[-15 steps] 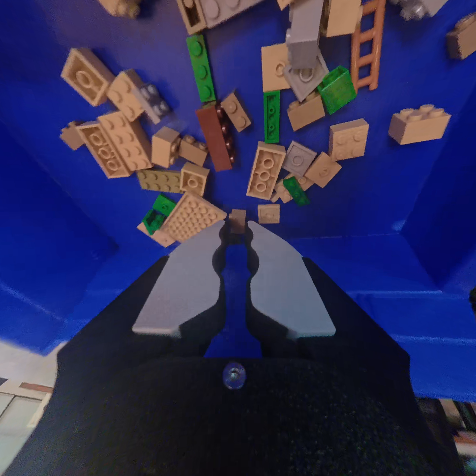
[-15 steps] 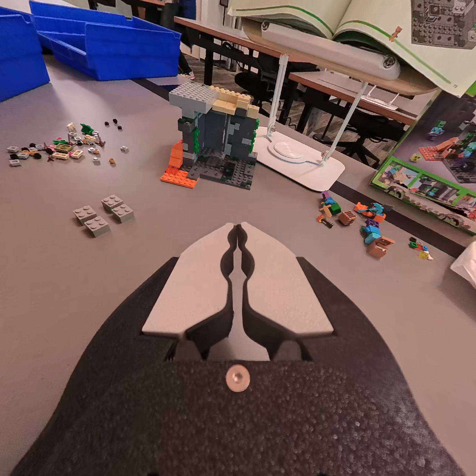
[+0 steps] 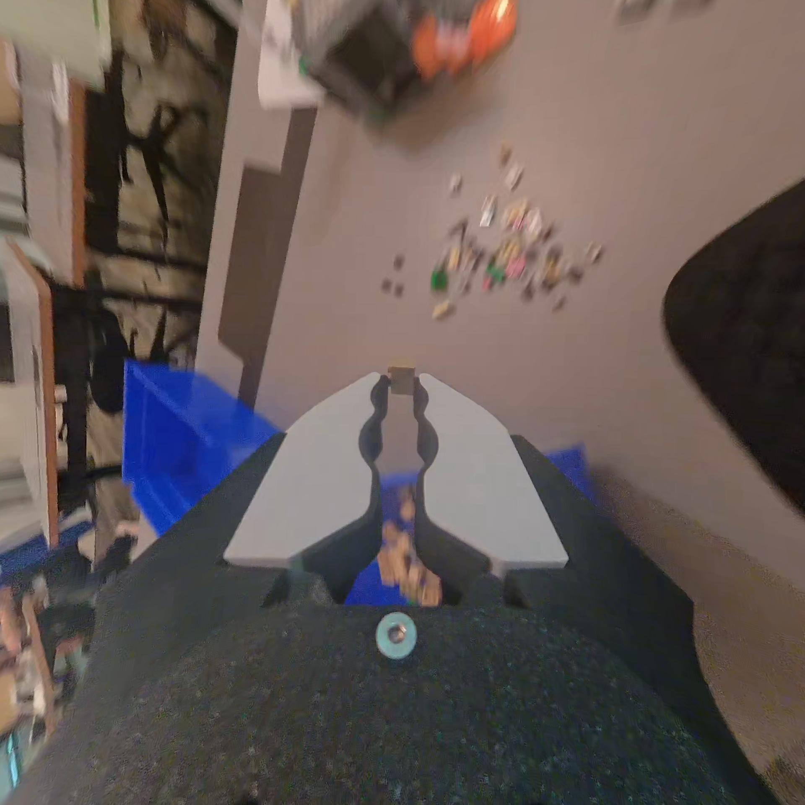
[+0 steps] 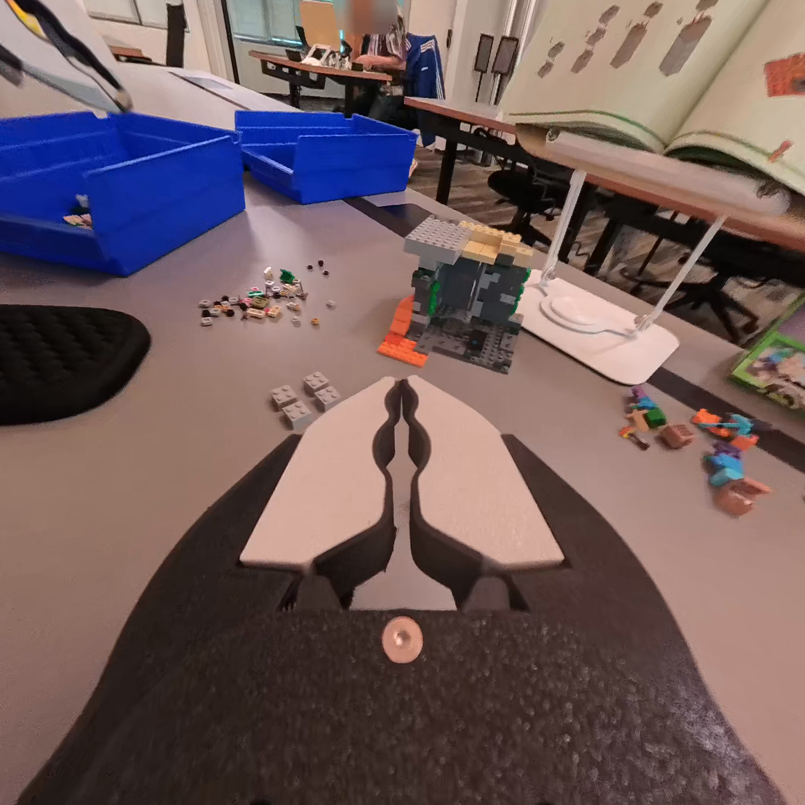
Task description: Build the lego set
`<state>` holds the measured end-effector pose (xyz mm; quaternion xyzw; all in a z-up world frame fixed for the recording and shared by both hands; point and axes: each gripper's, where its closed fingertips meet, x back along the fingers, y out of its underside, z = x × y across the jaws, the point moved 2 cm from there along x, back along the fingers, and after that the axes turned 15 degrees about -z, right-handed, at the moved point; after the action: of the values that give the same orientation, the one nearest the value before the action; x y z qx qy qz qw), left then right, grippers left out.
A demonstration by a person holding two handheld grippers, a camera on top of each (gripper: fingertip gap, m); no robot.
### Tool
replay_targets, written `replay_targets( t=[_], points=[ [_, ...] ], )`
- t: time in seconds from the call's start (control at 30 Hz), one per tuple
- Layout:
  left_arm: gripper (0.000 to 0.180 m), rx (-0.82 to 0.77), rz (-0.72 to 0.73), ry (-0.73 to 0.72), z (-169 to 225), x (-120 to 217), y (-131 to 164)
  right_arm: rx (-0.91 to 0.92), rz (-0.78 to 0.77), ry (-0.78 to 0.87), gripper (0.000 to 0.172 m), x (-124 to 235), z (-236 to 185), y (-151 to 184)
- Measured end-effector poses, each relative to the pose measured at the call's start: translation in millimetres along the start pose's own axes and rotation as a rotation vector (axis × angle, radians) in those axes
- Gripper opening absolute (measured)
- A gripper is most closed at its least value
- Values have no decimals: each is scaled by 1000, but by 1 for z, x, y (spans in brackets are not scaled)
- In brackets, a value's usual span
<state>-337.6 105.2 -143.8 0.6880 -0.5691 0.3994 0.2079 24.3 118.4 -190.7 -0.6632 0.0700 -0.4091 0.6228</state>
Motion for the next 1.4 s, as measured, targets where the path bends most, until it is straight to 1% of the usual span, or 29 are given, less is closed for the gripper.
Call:
replay_targets(
  t=[0.07,0.13,0.2,0.27,0.33,0.4,0.5,0.6,0.7,0.93,1.13,1.4],
  points=[
    [11,-40,109,3,16,-3,-46,-27,15,-14,0,2,-5,-2],
    [11,-69,205,50,36,-11,-88,-27,4,-30,1,2,-12,-2],
    [11,-89,282,77,54,-22,-124,-31,2,-66,3,0,-20,-4],
    [11,-77,347,92,68,-35,-158,-36,1,-91,5,-1,-25,-7],
    [11,-51,418,66,79,-44,-190,-35,-10,-100,9,-4,-27,-9],
    [11,-20,486,71,90,-48,-218,-48,-15,-107,13,-7,-25,-11],
    [11,-16,552,26,98,-48,-246,-84,-14,-135,14,-8,-22,-17],
    [11,2,615,15,103,-43,-260,-133,-20,-168,14,-9,-18,-19],
    [10,-7,639,-25,108,-42,-265,-185,-37,-218,14,-12,-18,-19],
    [11,-38,649,-88,120,-48,-263,-222,-61,-293,18,-26,-27,-19],
    [11,-44,649,-72,124,-55,-262,-243,-70,-333,18,-35,-29,-17],
    [11,-92,620,-91,129,-63,-261,-238,-135,-354,18,-37,-28,-1]
  ],
)
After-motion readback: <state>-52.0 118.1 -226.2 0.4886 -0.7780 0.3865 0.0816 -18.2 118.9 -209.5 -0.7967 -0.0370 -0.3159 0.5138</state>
